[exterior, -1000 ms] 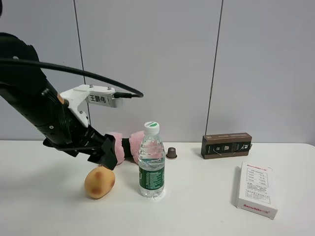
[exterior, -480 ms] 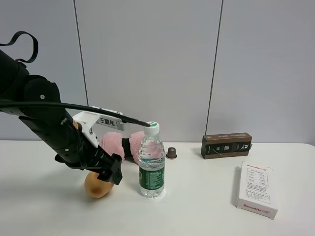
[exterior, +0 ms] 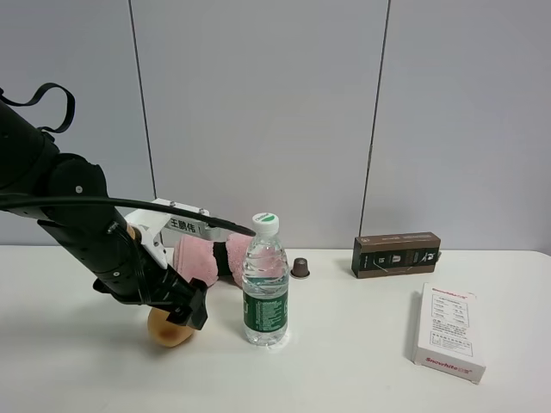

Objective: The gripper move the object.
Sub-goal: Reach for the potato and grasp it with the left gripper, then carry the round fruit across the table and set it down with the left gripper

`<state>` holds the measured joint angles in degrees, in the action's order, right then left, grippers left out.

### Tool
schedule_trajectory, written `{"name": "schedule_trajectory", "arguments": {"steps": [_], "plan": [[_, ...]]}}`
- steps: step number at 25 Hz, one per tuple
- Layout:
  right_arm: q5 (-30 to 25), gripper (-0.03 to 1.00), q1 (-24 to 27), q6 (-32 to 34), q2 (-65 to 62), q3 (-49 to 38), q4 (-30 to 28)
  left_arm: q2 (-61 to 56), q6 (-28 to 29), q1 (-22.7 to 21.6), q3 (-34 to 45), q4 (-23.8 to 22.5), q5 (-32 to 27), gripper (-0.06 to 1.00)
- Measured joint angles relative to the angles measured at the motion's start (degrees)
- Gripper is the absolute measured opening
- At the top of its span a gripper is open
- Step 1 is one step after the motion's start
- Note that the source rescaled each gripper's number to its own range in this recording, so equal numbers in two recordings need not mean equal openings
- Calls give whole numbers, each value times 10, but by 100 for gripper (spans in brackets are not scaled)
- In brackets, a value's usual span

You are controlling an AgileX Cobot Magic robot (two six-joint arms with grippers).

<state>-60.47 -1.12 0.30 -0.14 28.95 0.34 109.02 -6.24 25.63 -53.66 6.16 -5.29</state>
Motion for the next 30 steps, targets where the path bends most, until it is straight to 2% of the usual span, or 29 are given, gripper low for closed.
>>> {"name": "schedule_trajectory", "arguments": {"steps": [6, 7, 17, 20, 22, 26, 30], "plan": [[0, 100, 0, 0, 0, 0, 0, 0, 0, 0, 0, 0, 12, 99], [0, 100, 0, 0, 0, 0, 0, 0, 0, 0, 0, 0, 12, 95], [0, 100, 0, 0, 0, 0, 0, 8, 0, 0, 0, 0, 14, 46], [0, 100, 0, 0, 0, 0, 0, 12, 0, 0, 0, 0, 14, 16], [0, 100, 0, 0, 0, 0, 0, 13, 0, 0, 0, 0, 14, 4], [0, 100, 0, 0, 0, 0, 0, 9, 0, 0, 0, -2, 11, 1], [0, 100, 0, 0, 0, 0, 0, -33, -1, 0, 0, -22, -17, 1]]}}
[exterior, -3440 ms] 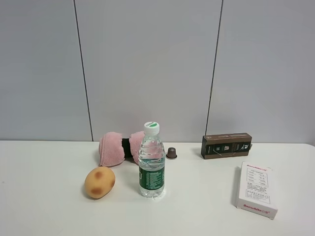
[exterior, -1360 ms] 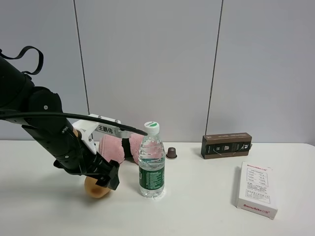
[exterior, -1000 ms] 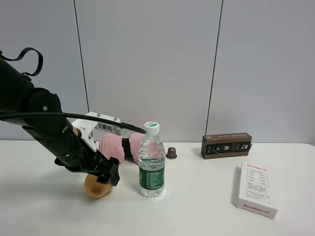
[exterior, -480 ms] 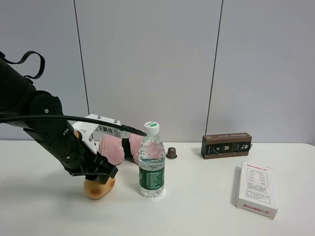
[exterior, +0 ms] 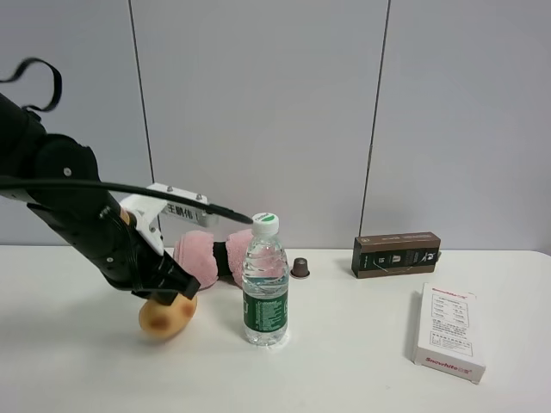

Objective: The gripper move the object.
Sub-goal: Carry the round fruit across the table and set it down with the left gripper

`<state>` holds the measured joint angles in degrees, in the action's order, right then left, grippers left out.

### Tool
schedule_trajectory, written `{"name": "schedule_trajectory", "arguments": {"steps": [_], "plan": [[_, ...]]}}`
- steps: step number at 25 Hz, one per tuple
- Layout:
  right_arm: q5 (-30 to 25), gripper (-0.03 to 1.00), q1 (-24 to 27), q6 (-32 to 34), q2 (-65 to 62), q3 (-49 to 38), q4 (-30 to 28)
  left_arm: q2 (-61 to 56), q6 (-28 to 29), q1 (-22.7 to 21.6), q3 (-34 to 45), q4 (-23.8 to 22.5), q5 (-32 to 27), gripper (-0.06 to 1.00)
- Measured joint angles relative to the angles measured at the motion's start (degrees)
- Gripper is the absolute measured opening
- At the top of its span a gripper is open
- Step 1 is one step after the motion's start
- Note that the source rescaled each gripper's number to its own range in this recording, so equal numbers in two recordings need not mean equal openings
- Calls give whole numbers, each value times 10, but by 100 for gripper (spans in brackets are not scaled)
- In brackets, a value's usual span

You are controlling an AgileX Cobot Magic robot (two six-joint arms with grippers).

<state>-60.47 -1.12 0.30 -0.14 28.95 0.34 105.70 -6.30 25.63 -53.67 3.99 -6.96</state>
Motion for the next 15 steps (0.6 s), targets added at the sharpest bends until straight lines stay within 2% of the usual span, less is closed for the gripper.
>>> {"name": "schedule_trajectory", "arguments": {"steps": [4, 7, 11, 15], "plan": [[0, 100, 0, 0, 0, 0, 0, -86, 0, 0, -4, -10, -32, 1], [0, 100, 0, 0, 0, 0, 0, -162, 0, 0, -34, -12, -86, 0], [0, 100, 0, 0, 0, 0, 0, -243, 0, 5, -103, -12, -158, 0], [0, 100, 0, 0, 0, 0, 0, -269, 2, 40, -202, -7, -245, 0]]}}
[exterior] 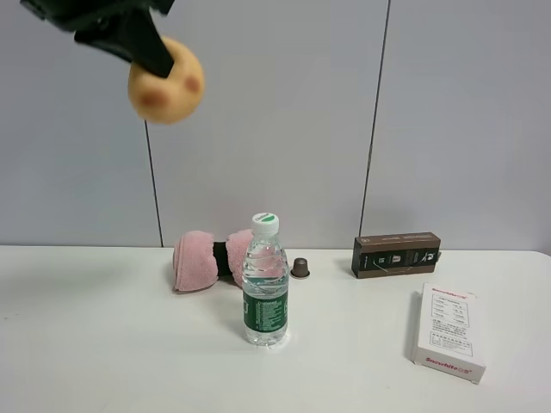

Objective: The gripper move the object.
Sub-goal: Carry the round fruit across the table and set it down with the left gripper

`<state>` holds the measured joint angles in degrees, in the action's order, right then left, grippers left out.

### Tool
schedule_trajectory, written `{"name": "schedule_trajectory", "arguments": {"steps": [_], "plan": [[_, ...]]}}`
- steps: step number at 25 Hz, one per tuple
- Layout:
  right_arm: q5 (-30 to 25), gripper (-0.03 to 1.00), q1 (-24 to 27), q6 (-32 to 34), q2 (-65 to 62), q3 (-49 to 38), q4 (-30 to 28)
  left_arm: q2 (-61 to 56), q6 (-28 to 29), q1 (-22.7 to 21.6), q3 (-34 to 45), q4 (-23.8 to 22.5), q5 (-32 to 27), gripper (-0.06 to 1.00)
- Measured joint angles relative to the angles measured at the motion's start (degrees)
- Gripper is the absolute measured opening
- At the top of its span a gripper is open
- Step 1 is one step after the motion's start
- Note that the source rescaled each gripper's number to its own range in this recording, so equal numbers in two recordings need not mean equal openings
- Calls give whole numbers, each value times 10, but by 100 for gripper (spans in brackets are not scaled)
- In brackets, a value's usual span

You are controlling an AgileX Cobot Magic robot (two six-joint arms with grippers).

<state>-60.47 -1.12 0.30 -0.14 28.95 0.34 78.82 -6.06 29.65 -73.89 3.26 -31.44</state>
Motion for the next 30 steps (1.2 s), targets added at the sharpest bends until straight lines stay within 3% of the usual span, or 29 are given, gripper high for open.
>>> {"name": "schedule_trajectory", "arguments": {"steps": [6, 14, 20, 30], "plan": [[0, 100, 0, 0, 0, 0, 0, 32, 17, 74, -97, 12, -27, 0], [0, 100, 0, 0, 0, 0, 0, 174, 28, 145, -205, 15, -37, 0], [0, 100, 0, 0, 0, 0, 0, 295, 25, 162, -294, 39, -38, 0], [0, 100, 0, 0, 0, 0, 0, 451, -36, 162, -307, 43, -20, 0]]}}
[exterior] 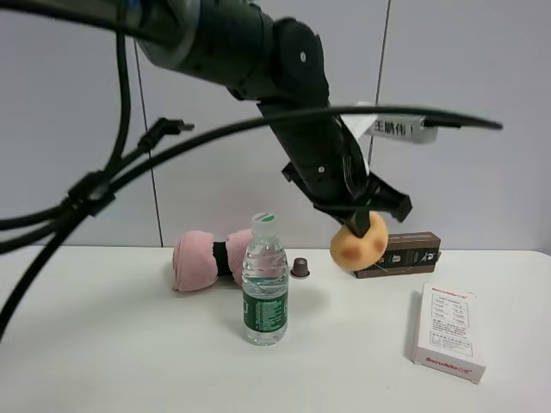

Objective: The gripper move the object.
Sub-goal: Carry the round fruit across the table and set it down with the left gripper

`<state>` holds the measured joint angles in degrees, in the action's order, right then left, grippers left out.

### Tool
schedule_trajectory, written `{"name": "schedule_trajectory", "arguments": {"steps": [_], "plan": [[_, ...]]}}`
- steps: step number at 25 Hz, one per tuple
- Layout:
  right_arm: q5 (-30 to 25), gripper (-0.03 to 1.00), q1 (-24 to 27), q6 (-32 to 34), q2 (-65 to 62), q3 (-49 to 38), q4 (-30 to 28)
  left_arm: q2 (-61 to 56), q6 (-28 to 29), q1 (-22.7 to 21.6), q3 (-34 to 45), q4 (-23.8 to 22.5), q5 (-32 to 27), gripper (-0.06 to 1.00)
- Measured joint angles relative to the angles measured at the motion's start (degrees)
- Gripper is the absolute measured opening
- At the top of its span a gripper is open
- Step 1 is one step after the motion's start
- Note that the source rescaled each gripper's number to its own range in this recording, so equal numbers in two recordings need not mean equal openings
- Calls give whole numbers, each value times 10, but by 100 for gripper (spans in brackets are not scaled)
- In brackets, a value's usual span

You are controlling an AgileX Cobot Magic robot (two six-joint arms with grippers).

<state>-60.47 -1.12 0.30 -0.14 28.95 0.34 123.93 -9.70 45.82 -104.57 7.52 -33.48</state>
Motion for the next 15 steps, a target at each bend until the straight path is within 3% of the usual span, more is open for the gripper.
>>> {"name": "schedule_trajectory", "arguments": {"steps": [15], "plan": [[0, 100, 0, 0, 0, 0, 0, 100, -18, -1, 0, 0, 71, 0]]}}
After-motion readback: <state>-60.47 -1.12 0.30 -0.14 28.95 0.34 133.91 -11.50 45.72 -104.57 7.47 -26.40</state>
